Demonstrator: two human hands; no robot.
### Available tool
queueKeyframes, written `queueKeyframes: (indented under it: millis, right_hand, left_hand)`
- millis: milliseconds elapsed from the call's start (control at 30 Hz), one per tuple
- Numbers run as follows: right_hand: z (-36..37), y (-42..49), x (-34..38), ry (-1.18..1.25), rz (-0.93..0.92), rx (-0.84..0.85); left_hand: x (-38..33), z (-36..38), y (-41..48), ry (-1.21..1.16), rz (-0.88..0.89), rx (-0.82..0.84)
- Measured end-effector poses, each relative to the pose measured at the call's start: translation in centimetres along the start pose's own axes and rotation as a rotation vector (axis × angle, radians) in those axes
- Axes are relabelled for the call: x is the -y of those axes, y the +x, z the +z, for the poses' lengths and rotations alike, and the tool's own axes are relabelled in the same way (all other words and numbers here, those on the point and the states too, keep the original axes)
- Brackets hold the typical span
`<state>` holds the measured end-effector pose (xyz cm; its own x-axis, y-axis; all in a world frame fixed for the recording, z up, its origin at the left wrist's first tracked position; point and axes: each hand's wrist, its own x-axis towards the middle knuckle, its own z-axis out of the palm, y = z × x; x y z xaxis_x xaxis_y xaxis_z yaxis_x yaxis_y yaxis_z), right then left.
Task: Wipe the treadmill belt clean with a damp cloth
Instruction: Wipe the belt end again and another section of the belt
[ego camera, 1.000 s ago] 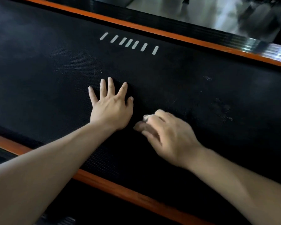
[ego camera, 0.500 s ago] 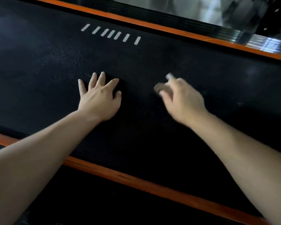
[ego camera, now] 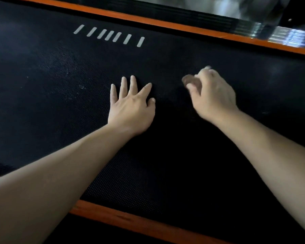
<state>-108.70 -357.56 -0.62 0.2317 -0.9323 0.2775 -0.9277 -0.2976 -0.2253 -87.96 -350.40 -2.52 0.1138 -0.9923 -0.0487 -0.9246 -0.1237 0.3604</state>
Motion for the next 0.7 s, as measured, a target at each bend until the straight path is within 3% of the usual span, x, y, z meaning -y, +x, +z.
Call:
queueKeyframes:
  millis: [100, 167, 300, 367, 467, 567, 700]
  right_hand:
    - [-0.5, -4.3, 2.0, 0.144, -0.317, 0.106]
    - [-0.9, -3.6, 1.0, 0.152, -0.392, 0.149]
    - [-0.5, 5.0, -2.7, -0.127, -0.063, 0.006]
    - [0.2, 5.9, -2.2, -0.208, -0.103, -0.007]
    - [0.4, 3.1, -0.5, 0.005, -0.288, 0.081]
    - [0.3, 3.9, -1.8, 0.041, -0.3, 0.098]
    - [0.5, 10.1, -3.6, -0.088, 0.082, 0.003]
  left_hand:
    - [-0.3, 0.3, 0.0, 0.074, 0.007, -0.003]
    - [-0.6, 0.5, -0.2, 0.113, 0.029, -0.018]
    - [-0.7, 0.5, -0.4, 0.111, 0.082, -0.038]
    - [-0.6, 0.5, -0.3, 0.118, 0.074, -0.016]
    - [-0.5, 0.5, -0.2, 0.133, 0.081, -0.01]
    - [-0.7, 0.5, -0.2, 0.16, 0.074, -0.006]
    - [-1.3, -0.2, 0.1, 0.184, 0.082, 0.03]
